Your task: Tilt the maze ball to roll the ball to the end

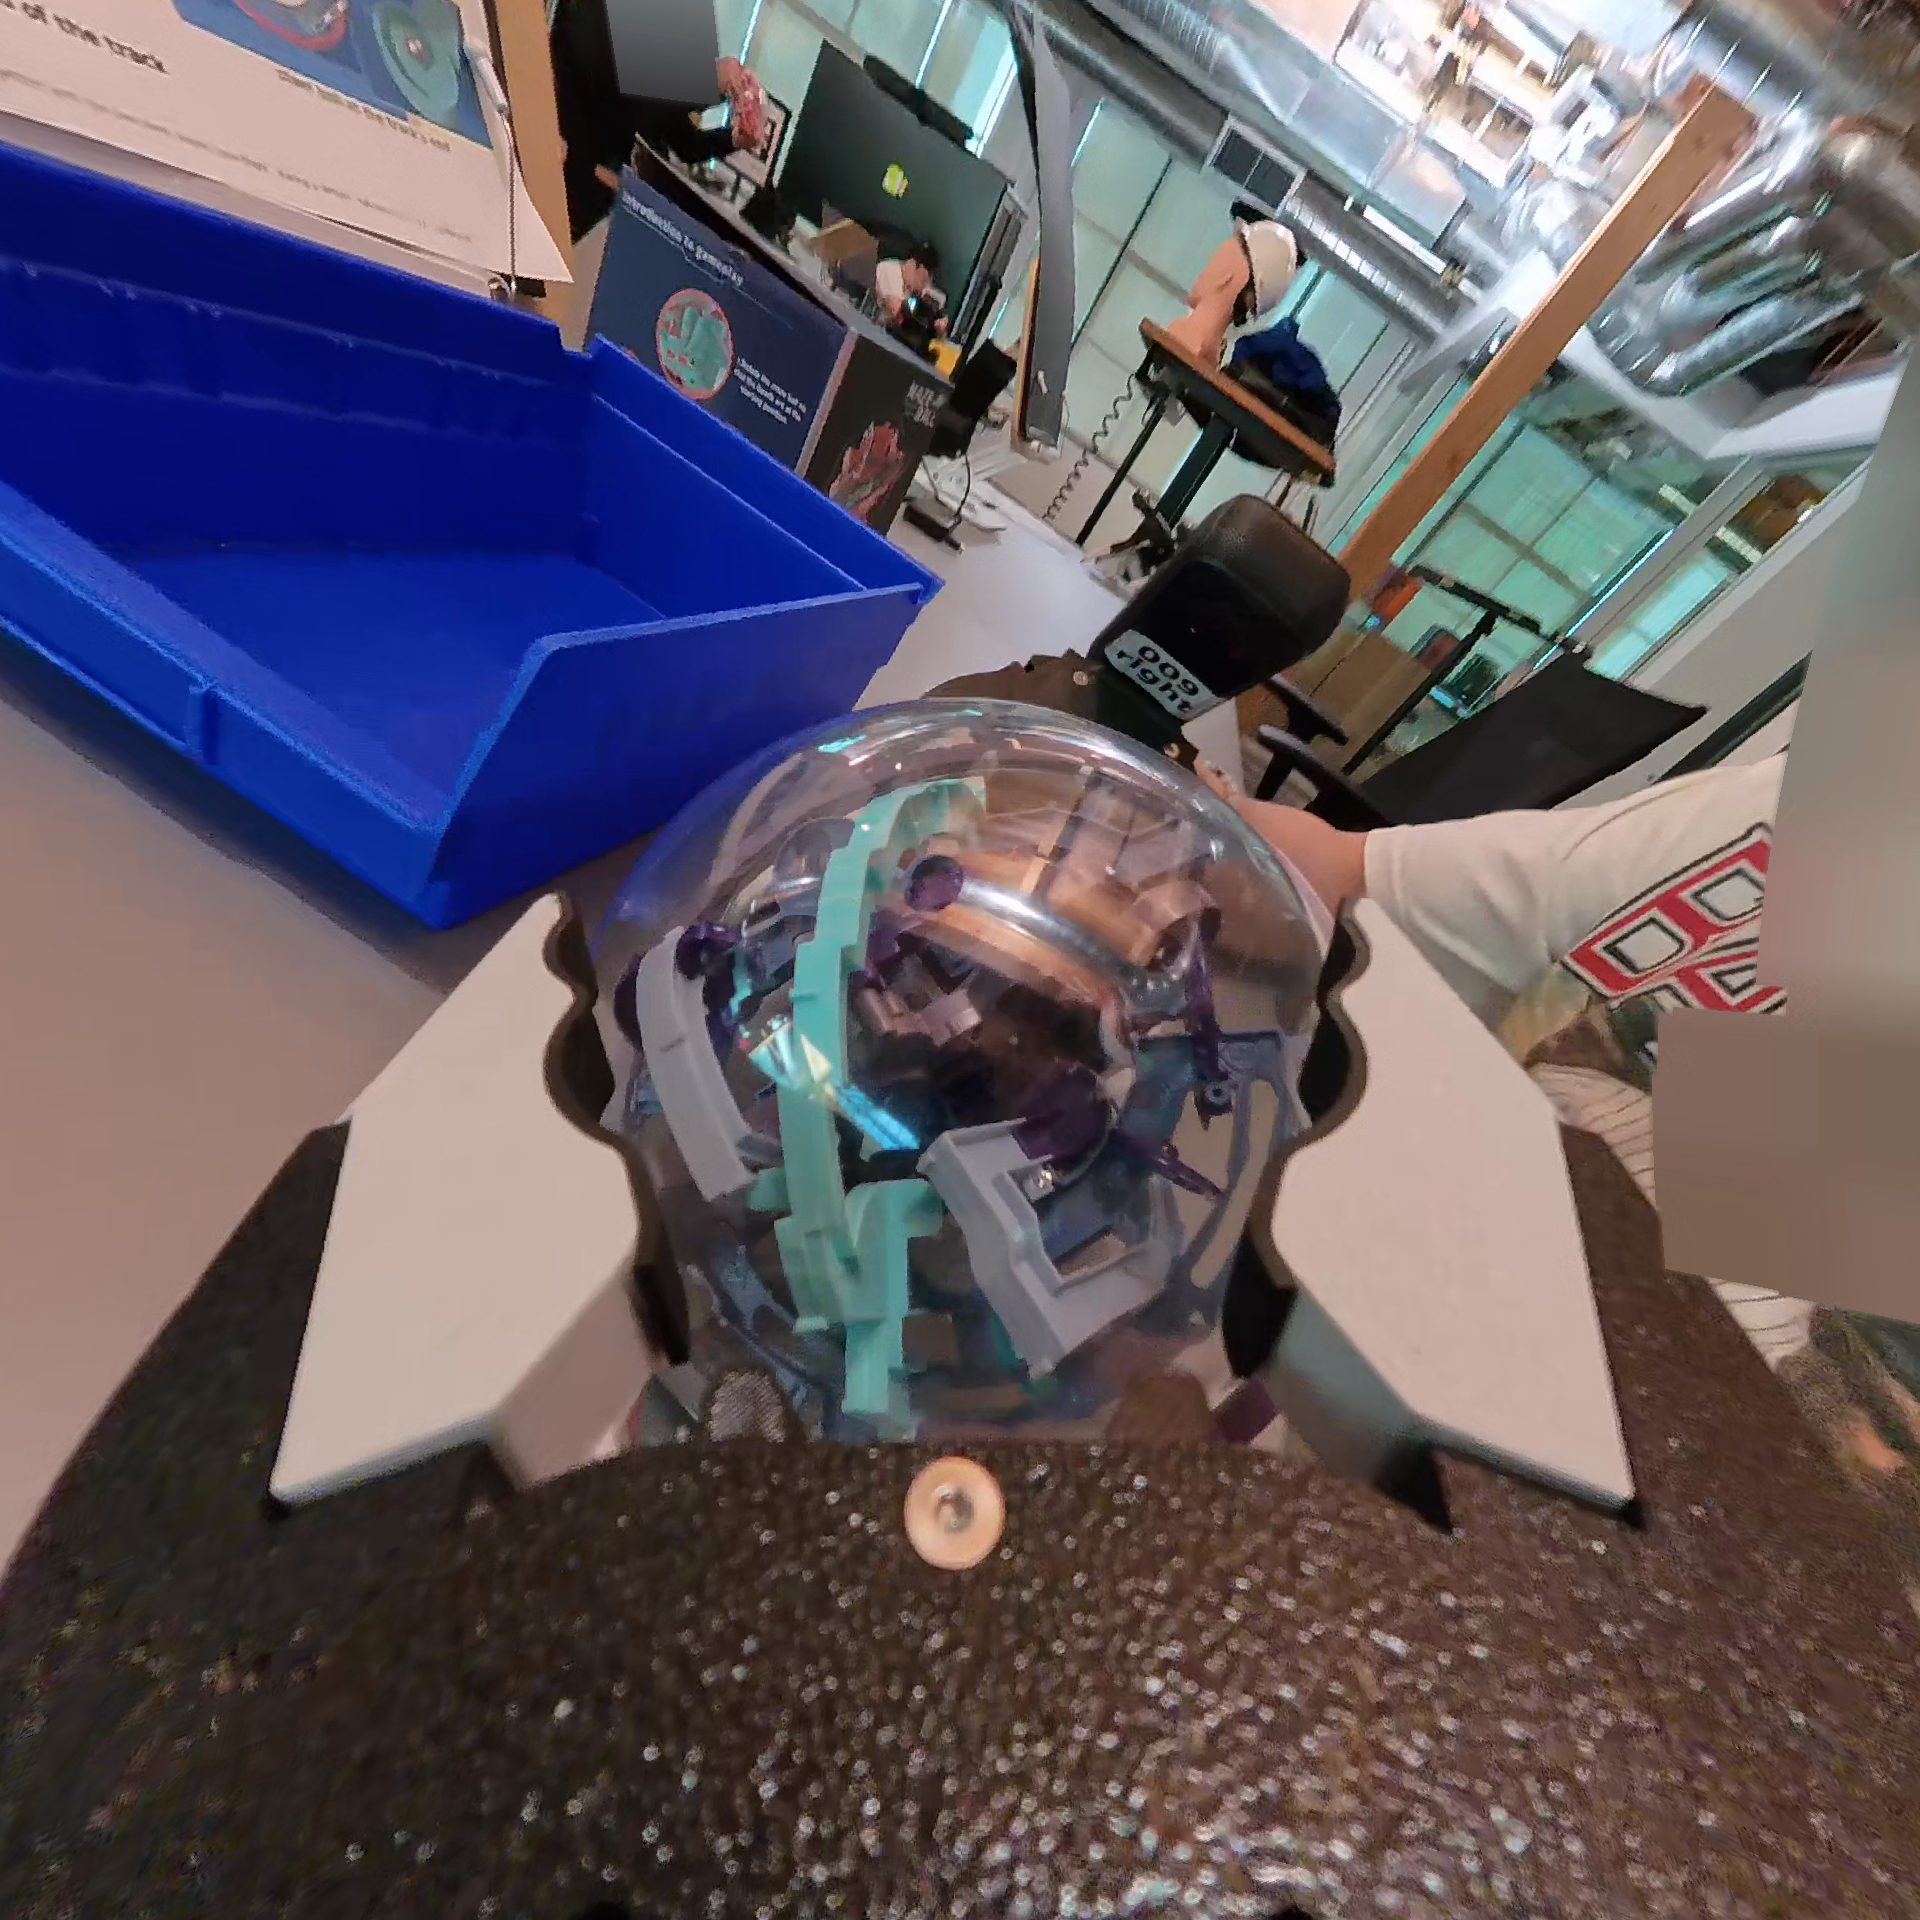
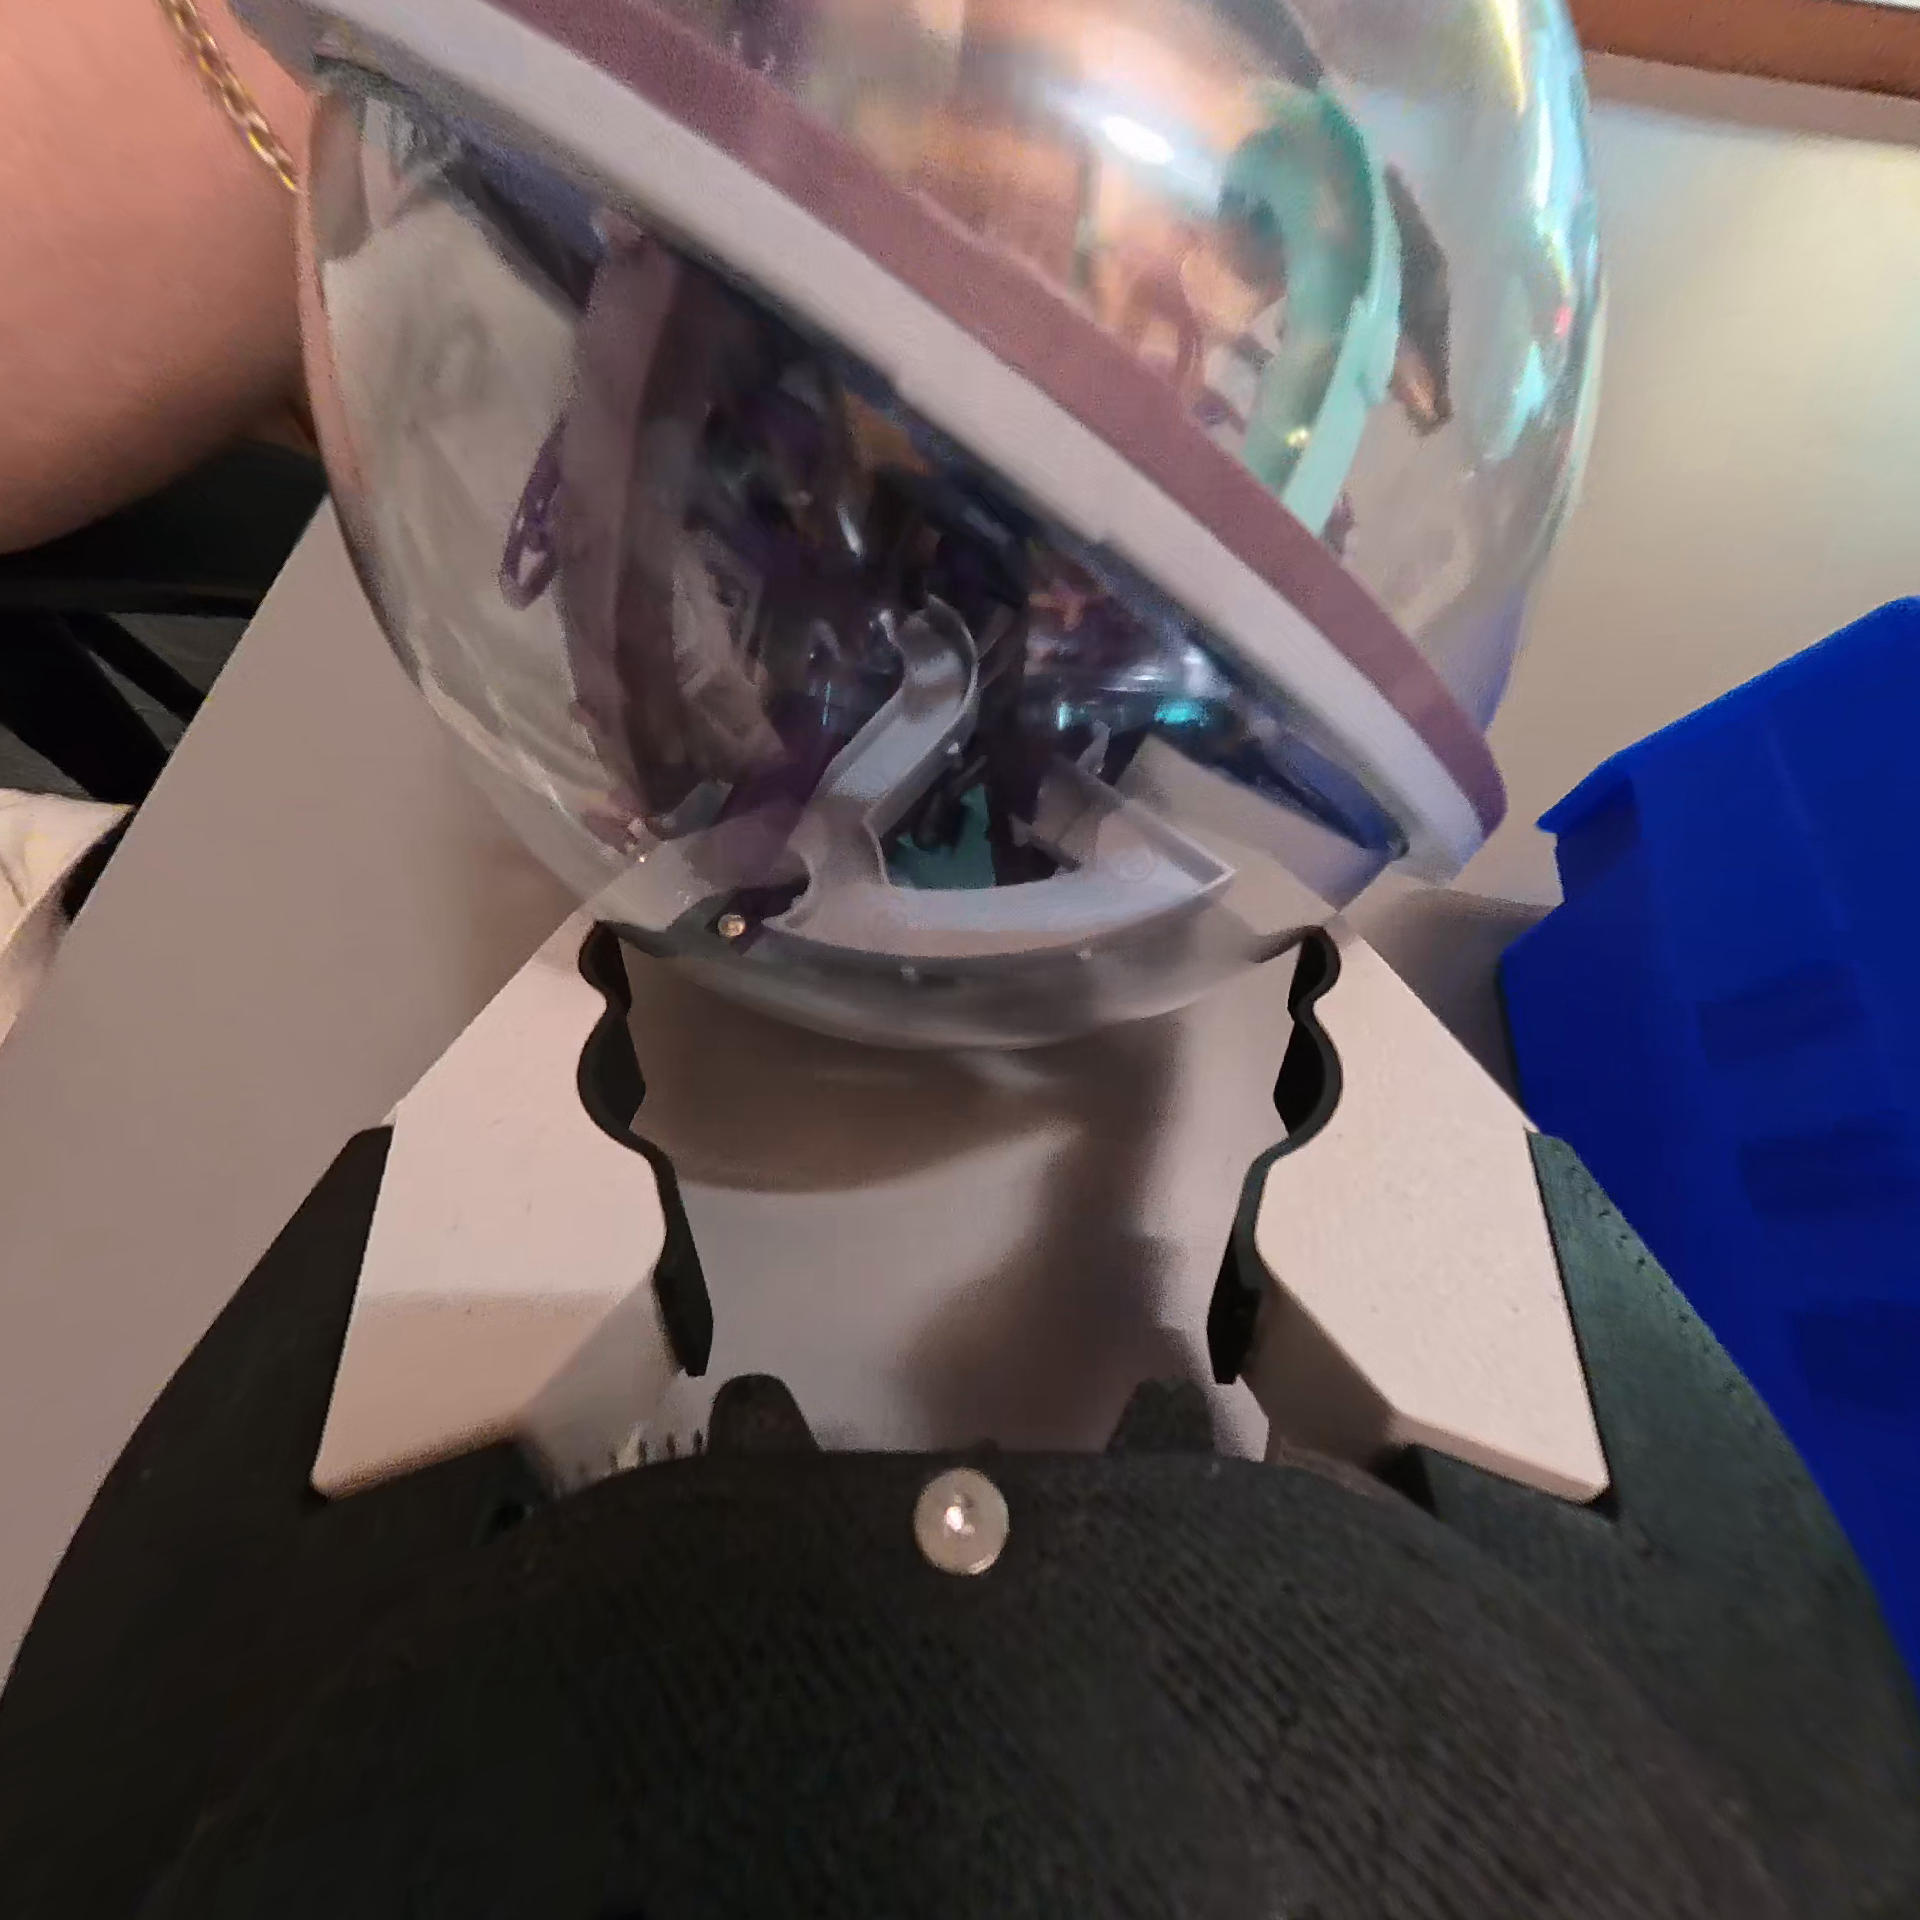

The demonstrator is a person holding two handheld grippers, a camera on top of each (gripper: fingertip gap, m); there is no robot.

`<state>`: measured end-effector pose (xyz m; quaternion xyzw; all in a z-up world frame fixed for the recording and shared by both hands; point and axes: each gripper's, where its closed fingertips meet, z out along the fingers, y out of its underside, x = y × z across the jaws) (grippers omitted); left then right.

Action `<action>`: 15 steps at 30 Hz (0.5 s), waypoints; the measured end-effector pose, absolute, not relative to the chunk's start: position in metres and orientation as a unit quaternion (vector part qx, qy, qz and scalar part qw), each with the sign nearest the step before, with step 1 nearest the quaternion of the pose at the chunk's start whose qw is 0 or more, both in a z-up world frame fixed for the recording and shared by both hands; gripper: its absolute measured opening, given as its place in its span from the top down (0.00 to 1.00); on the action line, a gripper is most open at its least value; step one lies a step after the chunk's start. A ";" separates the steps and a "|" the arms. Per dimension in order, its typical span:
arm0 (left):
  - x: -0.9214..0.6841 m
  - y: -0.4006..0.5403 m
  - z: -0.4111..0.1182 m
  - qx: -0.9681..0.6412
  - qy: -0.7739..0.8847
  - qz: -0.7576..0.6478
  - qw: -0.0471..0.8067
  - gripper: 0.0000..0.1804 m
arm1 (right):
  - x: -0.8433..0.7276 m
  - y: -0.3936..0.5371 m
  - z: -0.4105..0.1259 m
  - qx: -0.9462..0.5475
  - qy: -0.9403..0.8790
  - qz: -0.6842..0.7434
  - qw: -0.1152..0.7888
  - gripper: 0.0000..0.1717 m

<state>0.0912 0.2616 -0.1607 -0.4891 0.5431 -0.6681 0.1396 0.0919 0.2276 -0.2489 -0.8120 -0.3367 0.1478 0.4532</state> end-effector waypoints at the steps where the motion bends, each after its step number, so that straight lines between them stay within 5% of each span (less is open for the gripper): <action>1: 0.092 0.259 -0.161 -0.489 0.551 -0.661 0.142 0.26 | 0.092 0.227 -0.251 -0.813 -0.339 0.148 0.450 0.27; 15: 0.084 0.249 -0.160 -0.452 0.595 -0.645 0.162 0.26 | 0.088 0.223 -0.257 -0.812 -0.356 0.151 0.437 0.27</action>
